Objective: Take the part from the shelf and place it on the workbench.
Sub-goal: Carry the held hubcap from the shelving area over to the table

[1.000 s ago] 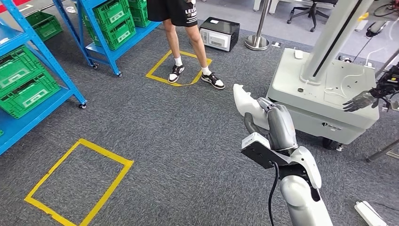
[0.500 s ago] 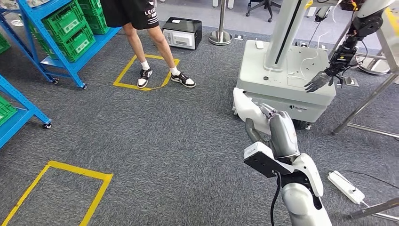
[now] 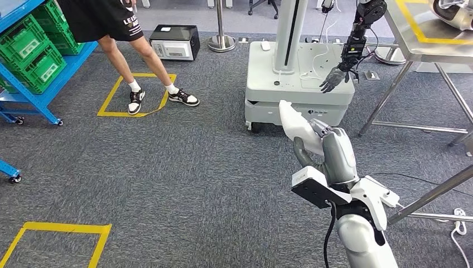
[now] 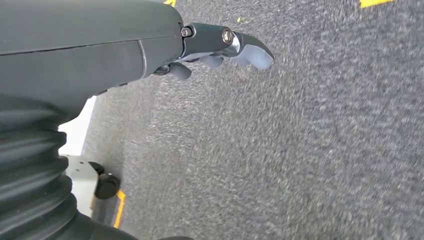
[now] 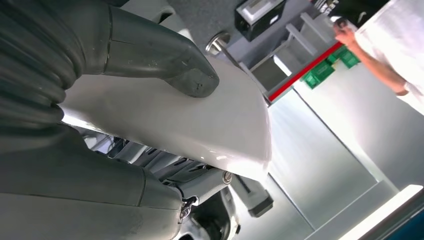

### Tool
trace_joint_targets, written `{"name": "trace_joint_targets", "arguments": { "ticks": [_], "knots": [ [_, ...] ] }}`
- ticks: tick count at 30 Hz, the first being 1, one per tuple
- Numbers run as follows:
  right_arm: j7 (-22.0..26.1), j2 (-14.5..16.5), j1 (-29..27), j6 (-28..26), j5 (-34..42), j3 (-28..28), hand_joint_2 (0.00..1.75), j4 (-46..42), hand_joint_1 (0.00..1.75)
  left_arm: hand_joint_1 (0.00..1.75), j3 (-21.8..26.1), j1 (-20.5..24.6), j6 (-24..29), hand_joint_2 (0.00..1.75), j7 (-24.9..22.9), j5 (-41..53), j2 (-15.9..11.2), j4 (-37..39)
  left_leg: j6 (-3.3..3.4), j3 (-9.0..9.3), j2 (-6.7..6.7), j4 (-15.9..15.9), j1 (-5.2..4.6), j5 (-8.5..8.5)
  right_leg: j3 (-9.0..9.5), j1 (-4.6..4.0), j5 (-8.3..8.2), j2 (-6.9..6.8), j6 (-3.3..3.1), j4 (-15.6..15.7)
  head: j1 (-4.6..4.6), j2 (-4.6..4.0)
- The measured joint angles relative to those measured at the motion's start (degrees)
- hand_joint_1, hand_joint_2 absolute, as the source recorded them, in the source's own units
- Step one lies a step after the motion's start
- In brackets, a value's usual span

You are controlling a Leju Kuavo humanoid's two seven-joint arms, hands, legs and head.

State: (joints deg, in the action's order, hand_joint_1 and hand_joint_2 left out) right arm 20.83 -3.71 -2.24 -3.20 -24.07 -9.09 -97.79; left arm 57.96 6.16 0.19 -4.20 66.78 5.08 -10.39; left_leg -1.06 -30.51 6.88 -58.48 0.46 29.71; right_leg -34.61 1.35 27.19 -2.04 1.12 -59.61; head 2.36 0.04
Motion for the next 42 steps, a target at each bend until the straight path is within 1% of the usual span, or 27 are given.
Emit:
{"name": "trace_joint_targets", "arguments": {
  "ticks": [2,4,6,7,8,10,11,12,14,16,18,20,22,23,24,25,27,29,31,32,34,35,37,38,39,40,42],
  "knots": [
    [0.1,0.0,-0.4,-0.2,-0.4,0.0,1.75,-0.1,1.75,0.00,0.0,-0.2,0.0,1.75,-0.2,0.0,0.3,0.0,-0.49,-0.02,-1.18,-1.0,0.28,1.08,-0.11,0.06,-0.21,1.12,-0.70,0.1,-0.02,0.00],
    [0.0,-0.1,-0.7,-0.6,-0.6,0.0,1.75,-0.2,1.75,0.00,0.0,-0.4,0.1,1.75,-0.4,0.1,0.5,0.1,-0.68,-2.26,-4.47,-6.1,0.39,4.23,-0.19,0.04,-0.40,2.13,-1.13,0.2,-0.08,0.00],
    [-0.3,-0.1,-1.0,-0.9,-0.6,0.0,1.75,-0.2,1.75,0.00,0.1,-0.8,0.1,1.75,-0.1,0.1,0.6,0.1,-0.30,-5.84,-6.30,-13.6,0.14,7.47,-0.32,-0.35,-0.47,3.44,-1.37,0.2,-0.11,0.00],
    [-0.4,-0.1,-1.2,-1.0,-0.5,0.0,1.75,-0.2,1.75,0.00,0.1,-1.1,0.0,1.75,0.1,0.1,0.6,0.1,0.12,-7.09,-6.56,-15.9,-0.10,7.89,-0.35,-0.60,-0.49,4.20,-1.47,0.2,-0.10,0.00],
    [-0.4,-0.1,-1.4,-1.0,-0.5,0.0,1.75,-0.2,1.75,0.00,0.1,-1.3,0.0,1.75,0.4,0.1,0.6,0.1,0.70,-7.42,-6.76,-16.1,-0.45,7.08,-0.34,-0.83,-0.51,5.01,-1.54,0.2,-0.10,0.00],
    [-0.4,-0.1,-1.7,-1.0,-0.6,0.0,1.75,-0.2,1.75,0.00,0.1,-1.3,-0.2,1.75,0.9,0.4,0.6,0.1,2.08,-5.19,-8.00,-10.1,-1.43,2.66,-0.18,-1.05,-0.56,6.57,-1.65,0.2,-0.08,0.00],
    [-0.4,-0.1,-1.8,-1.0,-0.6,0.0,1.75,-0.2,1.75,0.00,0.1,-1.3,-0.2,1.75,1.0,0.5,0.5,0.1,2.84,-3.46,-9.62,-6.1,-1.84,0.68,-0.14,-1.06,-0.61,7.25,-1.67,0.3,-0.06,0.00],
    [-0.4,0.0,-1.8,-1.0,-0.7,0.0,1.75,-0.3,1.75,0.00,0.1,-1.2,-0.3,1.75,1.2,0.6,0.3,0.1,3.41,-2.12,-11.05,-2.9,-2.15,-0.66,-0.16,-0.95,-0.73,7.90,-1.60,0.3,-0.08,0.00],
    [-0.4,0.0,-2.2,-1.0,-0.9,-0.1,1.75,-0.3,1.75,0.00,0.1,-0.9,-0.5,1.75,1.3,0.9,0.1,0.0,4.14,-0.82,-12.59,-0.1,-2.42,-1.14,-0.44,-0.58,-1.13,9.30,-1.16,0.7,-0.15,0.00],
    [-0.4,-0.1,-2.7,-1.0,-1.0,-0.1,1.75,-0.3,1.75,0.00,0.1,-0.6,-0.7,1.75,1.6,0.9,0.1,0.0,4.24,-0.14,-11.28,1.4,-2.37,-1.78,-0.61,-0.50,-1.68,10.60,-0.52,1.2,-0.22,0.00],
    [-0.2,-0.1,-2.7,-1.0,-1.1,-0.1,1.75,-0.3,1.75,0.00,0.2,-0.4,-1.1,1.75,2.0,0.8,0.2,-0.1,4.08,0.75,-9.53,3.4,-2.04,-2.80,-1.42,-1.06,-0.65,8.00,-0.26,-0.2,-0.15,0.00],
    [-0.1,-0.3,-2.5,-1.0,-1.1,-0.3,1.75,-0.3,1.75,0.00,0.2,-0.3,-1.4,1.75,2.1,0.8,0.3,0.0,3.91,1.10,-7.60,4.3,-1.90,-3.18,-4.27,-1.37,2.77,3.97,-0.06,-6.2,-0.03,0.00],
    [0.0,-0.5,-2.3,-0.9,-1.1,-0.4,1.75,-0.1,1.75,0.00,0.2,-0.4,-1.5,1.75,2.1,0.8,0.3,0.0,3.77,0.90,-5.64,3.9,-1.80,-2.94,-7.34,-1.01,5.31,2.85,0.48,-12.6,0.01,0.00],
    [0.0,-0.7,-2.2,-0.8,-0.8,-0.4,1.75,0.1,1.75,0.00,0.2,-0.4,-1.5,1.75,2.2,0.6,0.3,0.0,3.61,0.77,-4.72,3.6,-1.66,-2.71,-7.61,-0.72,5.10,2.61,0.84,-13.3,0.01,0.00],
    [0.2,-0.9,-2.0,-0.8,-0.5,-0.5,1.75,0.4,1.75,0.00,0.2,-0.4,-1.5,1.75,2.3,0.4,0.3,0.1,3.38,0.62,-3.86,3.1,-1.46,-2.43,-6.65,-0.42,3.91,2.26,1.26,-11.7,0.01,0.00],
    [0.5,-1.2,-1.7,-0.7,0.1,-0.6,1.75,0.7,1.75,0.00,0.2,-0.4,-1.5,1.75,2.4,0.1,0.4,0.1,3.02,0.45,-3.09,2.6,-1.20,-2.06,-4.54,-0.10,2.15,1.46,1.76,-8.0,0.01,0.00],
    [1.4,-1.7,-0.7,-0.8,1.1,-0.9,1.75,1.8,1.75,0.00,0.2,-0.4,-1.4,1.75,2.7,-0.2,0.1,0.1,2.10,-0.05,-1.82,1.1,-1.00,-0.99,-1.06,0.10,-0.06,-0.61,1.97,-1.7,0.08,0.00],
    [2.2,-2.1,0.0,-1.0,1.9,-1.5,1.75,2.8,1.75,0.00,0.2,-0.5,-1.2,1.75,3.1,-0.2,-0.2,0.0,1.36,-0.24,-0.88,0.2,-1.13,0.00,-0.33,-0.10,-0.16,-1.19,0.81,-0.2,0.10,0.00],
    [2.6,-2.4,0.4,-1.5,2.3,-1.8,1.75,3.3,1.75,0.00,0.2,-0.6,-0.9,1.75,3.4,-0.3,-0.1,0.1,0.92,0.03,-0.21,0.0,-1.03,0.45,-0.41,-0.17,-0.24,-0.08,-0.41,-0.3,0.02,0.00],
    [2.6,-2.5,0.5,-1.8,2.4,-1.9,1.75,3.4,1.75,0.00,0.2,-0.8,-0.8,1.75,3.6,-0.3,-0.1,0.1,0.65,0.02,-0.79,-0.5,-0.86,0.92,-0.47,-0.15,-0.34,0.44,-0.80,-0.3,-0.02,0.00],
    [2.2,-2.5,0.6,-2.4,2.4,-2.0,1.75,3.5,1.75,0.00,0.2,-1.2,-0.6,1.75,3.8,-0.2,-0.1,0.2,0.17,-1.44,-3.51,-4.3,-0.55,3.68,-0.57,-0.07,-0.59,1.50,-1.38,-0.1,-0.08,0.00],
    [2.0,-2.5,0.5,-2.7,2.5,-2.0,1.75,3.5,1.75,0.00,0.2,-1.5,-0.6,1.75,3.8,-0.2,-0.1,0.2,0.06,-2.98,-5.05,-7.8,-0.48,5.78,-0.64,-0.13,-0.64,2.07,-1.53,-0.1,-0.12,0.00],
    [1.8,-2.8,0.1,-3.3,2.7,-2.0,1.75,3.5,1.75,0.00,0.2,-2.1,-0.4,1.75,3.7,-0.2,-0.1,0.3,0.22,-6.37,-6.36,-15.0,-0.49,8.85,-0.75,-0.36,-0.70,3.39,-1.69,-0.1,-0.14,0.00],
    [1.9,-3.0,-0.2,-3.4,2.9,-2.0,1.75,3.5,1.75,0.00,0.2,-2.4,-0.3,1.75,3.5,-0.2,-0.2,0.3,0.48,-7.20,-6.60,-16.5,-0.53,8.81,-0.77,-0.49,-0.71,4.13,-1.70,-0.1,-0.14,0.00],
    [2.0,-3.2,-0.5,-3.5,3.0,-2.0,1.75,3.5,1.75,0.00,0.2,-2.5,-0.2,1.75,3.1,-0.2,-0.2,0.4,0.84,-6.99,-6.87,-15.6,-0.62,7.52,-0.75,-0.57,-0.72,4.92,-1.71,-0.1,-0.13,0.00],
    [2.2,-3.4,-0.7,-3.5,3.0,-2.0,1.75,3.5,1.75,0.00,0.2,-2.6,-0.1,1.75,2.7,-0.3,-0.2,0.4,1.24,-5.79,-7.41,-12.6,-0.73,5.35,-0.71,-0.61,-0.75,5.69,-1.71,-0.1,-0.13,0.00],
    [2.5,-3.6,-0.8,-3.6,3.0,-2.0,1.75,3.5,1.75,0.00,0.2,-2.7,0.2,1.75,1.9,-0.3,-0.3,0.4,1.91,-2.44,-10.37,-4.5,-0.97,1.20,-0.73,-0.52,-0.86,7.13,-1.58,-0.1,-0.11,0.00]
  ]
}}
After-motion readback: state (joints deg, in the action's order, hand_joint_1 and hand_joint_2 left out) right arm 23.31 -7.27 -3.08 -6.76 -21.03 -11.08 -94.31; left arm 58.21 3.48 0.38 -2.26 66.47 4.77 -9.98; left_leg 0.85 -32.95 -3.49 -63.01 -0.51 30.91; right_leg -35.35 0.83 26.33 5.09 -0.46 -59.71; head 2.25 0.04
